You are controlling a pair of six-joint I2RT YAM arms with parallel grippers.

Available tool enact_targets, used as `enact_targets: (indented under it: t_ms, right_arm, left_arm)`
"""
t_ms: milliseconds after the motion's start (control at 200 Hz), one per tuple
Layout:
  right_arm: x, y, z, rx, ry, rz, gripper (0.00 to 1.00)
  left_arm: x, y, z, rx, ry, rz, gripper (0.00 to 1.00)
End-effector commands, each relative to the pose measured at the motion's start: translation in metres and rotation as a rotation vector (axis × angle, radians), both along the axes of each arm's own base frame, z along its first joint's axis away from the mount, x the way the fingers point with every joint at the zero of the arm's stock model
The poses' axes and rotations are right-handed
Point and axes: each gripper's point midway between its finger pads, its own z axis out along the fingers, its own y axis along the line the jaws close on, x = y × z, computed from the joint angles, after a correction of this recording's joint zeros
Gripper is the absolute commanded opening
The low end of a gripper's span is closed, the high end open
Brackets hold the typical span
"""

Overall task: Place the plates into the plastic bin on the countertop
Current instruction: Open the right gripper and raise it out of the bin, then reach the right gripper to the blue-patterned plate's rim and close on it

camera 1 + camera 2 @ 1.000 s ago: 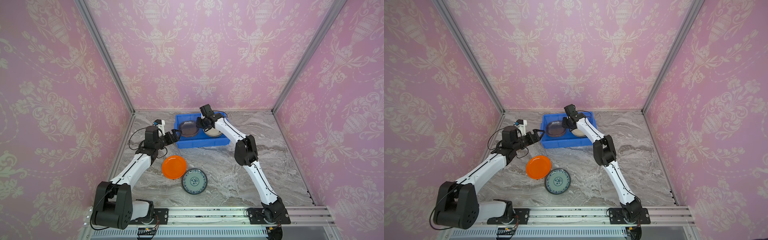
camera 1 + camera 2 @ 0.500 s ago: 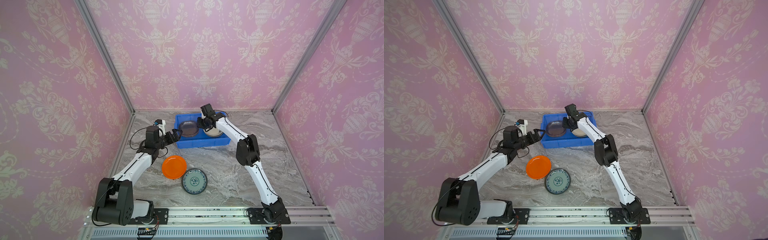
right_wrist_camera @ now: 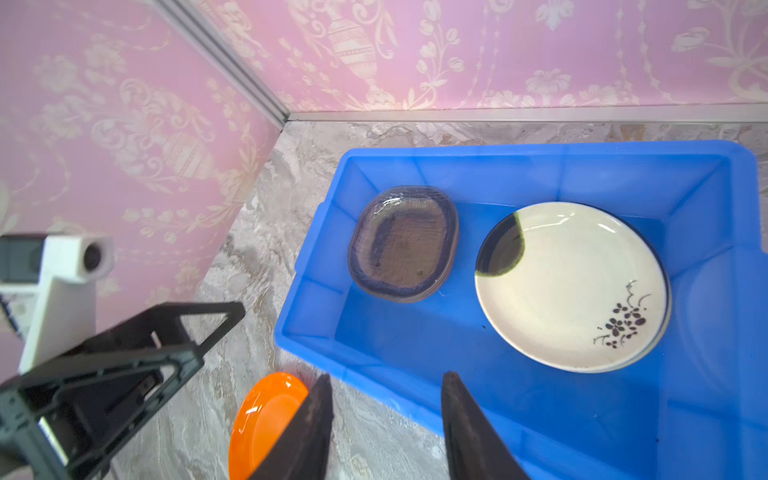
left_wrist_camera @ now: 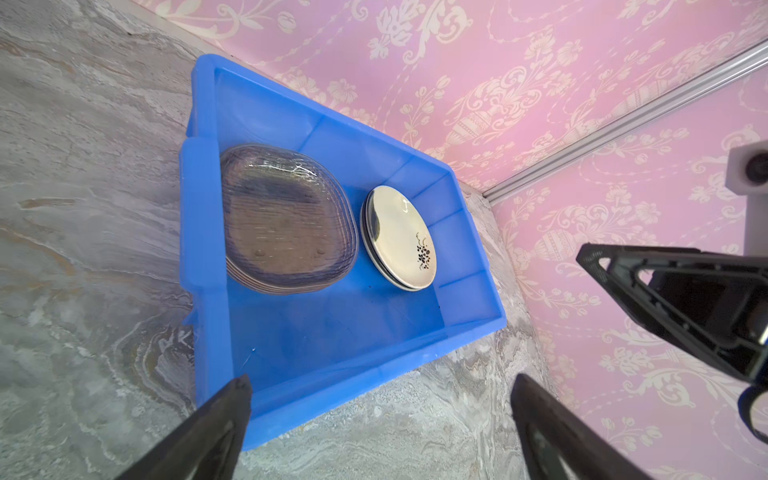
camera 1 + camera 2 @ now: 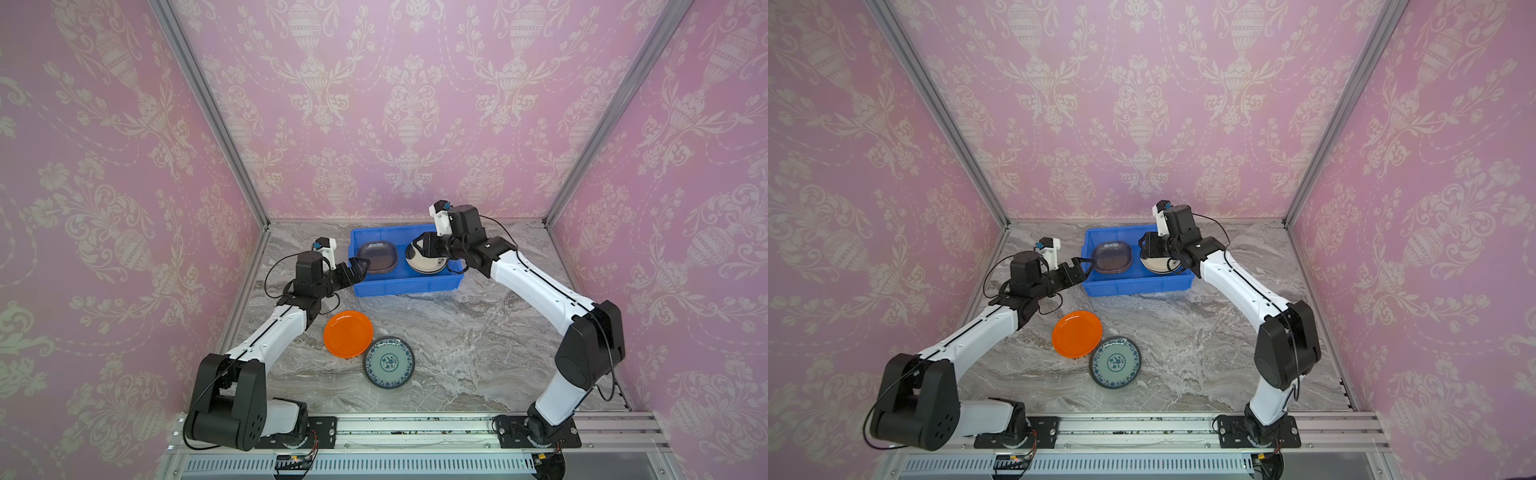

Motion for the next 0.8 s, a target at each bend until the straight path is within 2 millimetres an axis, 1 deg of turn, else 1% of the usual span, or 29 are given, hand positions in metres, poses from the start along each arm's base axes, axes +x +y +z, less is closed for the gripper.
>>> enact_targets:
  t_ms: [0, 15, 40, 50, 75, 180, 255, 305, 370, 475, 565, 661, 796]
  right_arm:
    - [-0.047, 0.001, -0.039, 0.061, 0.111, 0.084, 0.48]
    - [-0.057, -0.003, -0.052, 0.054, 0.142, 0.085, 0.47]
    - [-0.068, -0.007, -0.06, 0.05, 0.167, 0.088, 0.45]
    - [-0.072, -0.009, -0.061, 0.051, 0.171, 0.088, 0.43]
    - [-0.082, -0.013, -0.069, 0.048, 0.192, 0.09, 0.41]
    - [-0.12, -0.026, -0.092, 0.06, 0.264, 0.1, 0.34]
    - [-0.144, -0.026, -0.106, 0.09, 0.315, 0.133, 0.35]
    - [-0.16, -0.023, -0.118, 0.099, 0.361, 0.17, 0.41]
    - [-0.175, -0.02, -0.131, 0.102, 0.418, 0.208, 0.44]
    - [-0.192, -0.01, -0.149, 0.128, 0.491, 0.27, 0.46]
    - [-0.2, -0.003, -0.162, 0.137, 0.548, 0.307, 0.46]
    - [-0.203, 0.007, -0.17, 0.149, 0.578, 0.339, 0.46]
    - [-0.204, 0.018, -0.183, 0.173, 0.622, 0.357, 0.45]
  left_arm:
    - [-0.019, -0.01, -0.003, 0.016, 0.006, -0.047, 0.99]
    - [-0.021, -0.012, -0.001, 0.018, 0.002, -0.053, 0.99]
    - [-0.023, -0.014, 0.001, 0.016, 0.0, -0.062, 0.99]
    - [-0.028, -0.014, -0.01, 0.02, 0.024, -0.066, 0.99]
    - [-0.034, -0.016, -0.015, 0.022, 0.04, -0.076, 0.99]
    - [-0.054, -0.026, -0.023, 0.032, 0.085, -0.122, 0.98]
    - [-0.069, -0.033, -0.03, 0.045, 0.113, -0.149, 0.98]
    - [-0.078, -0.038, -0.035, 0.053, 0.126, -0.167, 0.98]
    - [-0.087, -0.043, -0.042, 0.052, 0.144, -0.182, 0.98]
    - [-0.098, -0.048, -0.049, 0.025, 0.157, -0.191, 0.98]
    - [-0.108, -0.05, -0.056, 0.022, 0.176, -0.198, 0.97]
    - [-0.12, -0.049, -0.061, 0.034, 0.187, -0.203, 0.97]
    - [-0.133, -0.043, -0.065, 0.055, 0.214, -0.201, 0.97]
